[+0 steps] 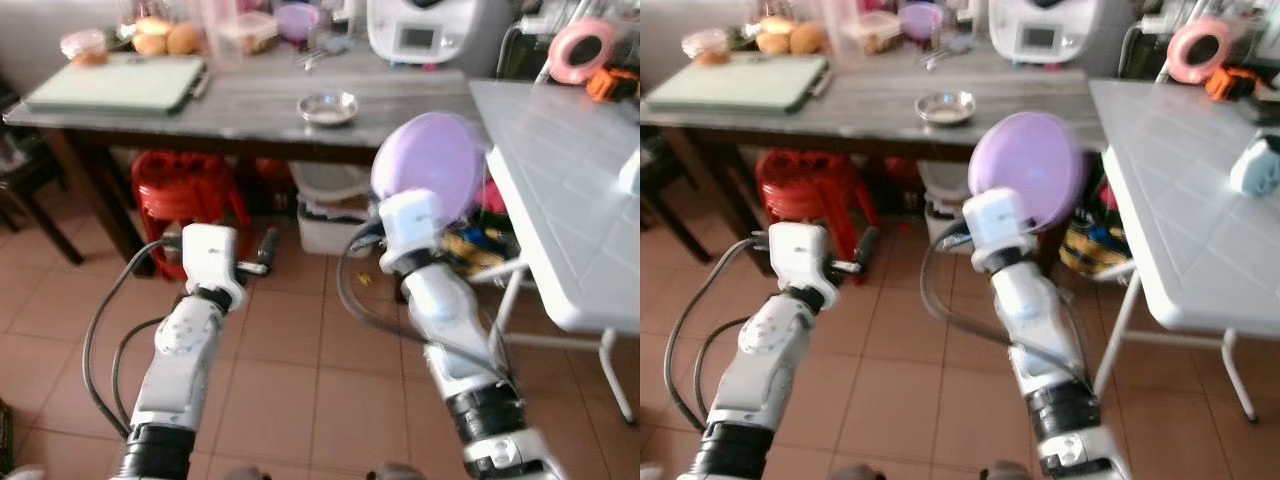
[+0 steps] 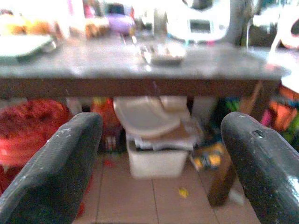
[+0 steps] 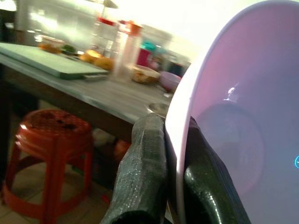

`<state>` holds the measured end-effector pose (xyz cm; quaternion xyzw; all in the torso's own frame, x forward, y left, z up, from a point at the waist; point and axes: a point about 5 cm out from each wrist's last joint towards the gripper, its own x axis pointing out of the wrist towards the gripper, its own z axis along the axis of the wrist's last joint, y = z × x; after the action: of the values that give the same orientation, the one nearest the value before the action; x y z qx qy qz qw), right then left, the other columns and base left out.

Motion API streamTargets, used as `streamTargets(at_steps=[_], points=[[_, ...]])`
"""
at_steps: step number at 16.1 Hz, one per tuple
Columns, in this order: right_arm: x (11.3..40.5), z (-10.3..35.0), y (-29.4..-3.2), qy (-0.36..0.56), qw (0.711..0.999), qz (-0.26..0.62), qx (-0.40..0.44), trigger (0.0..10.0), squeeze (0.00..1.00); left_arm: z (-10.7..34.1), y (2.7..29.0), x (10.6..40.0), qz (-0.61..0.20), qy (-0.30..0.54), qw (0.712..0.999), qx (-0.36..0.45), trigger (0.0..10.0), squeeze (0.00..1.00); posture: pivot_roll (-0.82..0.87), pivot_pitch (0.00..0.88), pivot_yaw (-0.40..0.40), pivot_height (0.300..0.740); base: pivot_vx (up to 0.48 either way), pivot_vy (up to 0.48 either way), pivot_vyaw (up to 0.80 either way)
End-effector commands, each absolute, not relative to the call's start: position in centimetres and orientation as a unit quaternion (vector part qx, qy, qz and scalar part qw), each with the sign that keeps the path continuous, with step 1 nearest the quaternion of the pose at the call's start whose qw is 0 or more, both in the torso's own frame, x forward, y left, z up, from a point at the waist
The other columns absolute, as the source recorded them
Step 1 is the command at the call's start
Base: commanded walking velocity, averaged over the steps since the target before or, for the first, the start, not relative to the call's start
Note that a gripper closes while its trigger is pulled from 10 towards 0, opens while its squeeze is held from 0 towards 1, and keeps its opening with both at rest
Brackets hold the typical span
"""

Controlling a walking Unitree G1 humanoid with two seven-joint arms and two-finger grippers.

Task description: Setting the table

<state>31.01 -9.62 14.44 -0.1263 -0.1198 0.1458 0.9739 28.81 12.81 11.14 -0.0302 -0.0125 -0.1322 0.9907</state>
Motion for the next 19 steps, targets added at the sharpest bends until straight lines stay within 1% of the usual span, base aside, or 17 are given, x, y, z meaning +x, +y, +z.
streamTargets(at_steps=[1, 5, 9, 15, 19], points=[[31.34, 15.11, -10.65, -0.13, 0.974, 0.131, -0.133, 10.0, 0.0, 11.74, 11.86, 28.83, -0.15, -0.026, 0.988, -0.036, 10.0, 0.0, 0.02, 0.0, 0.02, 0.74, 0.48, 0.0, 0.0], [31.23, 15.02, -10.97, -0.131, 0.973, 0.13, -0.137, 10.0, 0.0, 11.69, 11.41, 28.98, -0.153, -0.028, 0.987, -0.041, 10.0, 0.0, 0.0, 0.0, 0.016, 0.74, 0.471, 0.0, 0.0], [31.32, 15.23, -10.8, -0.133, 0.971, 0.141, -0.143, 10.0, 0.0, 11.31, 11.34, 29.02, -0.14, -0.019, 0.989, -0.051, 10.0, 0.0, 0.0, 0.0, 0.001, 0.74, 0.468, 0.0, 0.0], [31.23, 15.3, -10.46, -0.138, 0.965, 0.157, -0.156, 10.0, 0.0, 11.09, 11.12, 28.81, -0.142, -0.016, 0.988, -0.052, 10.0, 0.0, -0.01, 0.0, 0.005, 0.74, 0.441, 0.0, 0.0], [31.14, 15.24, -10.52, -0.138, 0.964, 0.158, -0.16, 10.0, 0.0, 11.07, 11.05, 28.86, -0.144, -0.016, 0.988, -0.052, 10.0, 0.0, -0.01, 0.0, 0.007, 0.74, 0.42, 0.06, 0.78]])
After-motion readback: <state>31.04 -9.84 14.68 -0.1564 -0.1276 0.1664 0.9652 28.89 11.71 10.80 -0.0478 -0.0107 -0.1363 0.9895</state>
